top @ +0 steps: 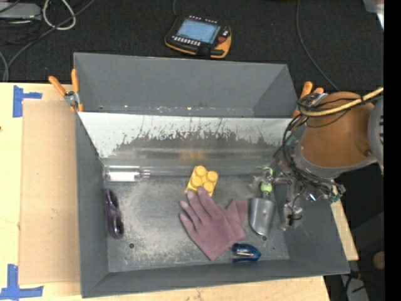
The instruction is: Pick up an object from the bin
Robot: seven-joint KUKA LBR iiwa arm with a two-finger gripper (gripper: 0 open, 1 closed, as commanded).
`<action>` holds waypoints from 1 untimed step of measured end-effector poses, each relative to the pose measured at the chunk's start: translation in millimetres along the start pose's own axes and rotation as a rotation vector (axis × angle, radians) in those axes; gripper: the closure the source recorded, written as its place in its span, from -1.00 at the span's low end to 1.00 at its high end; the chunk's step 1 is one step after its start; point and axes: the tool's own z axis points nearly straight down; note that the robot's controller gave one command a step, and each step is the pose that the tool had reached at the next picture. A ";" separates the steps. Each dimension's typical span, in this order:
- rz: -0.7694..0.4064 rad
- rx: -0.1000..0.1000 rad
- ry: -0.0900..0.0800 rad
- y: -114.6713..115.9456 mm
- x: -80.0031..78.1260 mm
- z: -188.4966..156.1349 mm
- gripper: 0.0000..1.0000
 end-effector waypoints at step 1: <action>-0.200 -0.006 0.005 -6.3 -15.8 24.3 -1.00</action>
Offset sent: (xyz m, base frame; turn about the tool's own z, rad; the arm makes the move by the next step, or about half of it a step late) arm 0.0314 0.0001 -0.0680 -0.4138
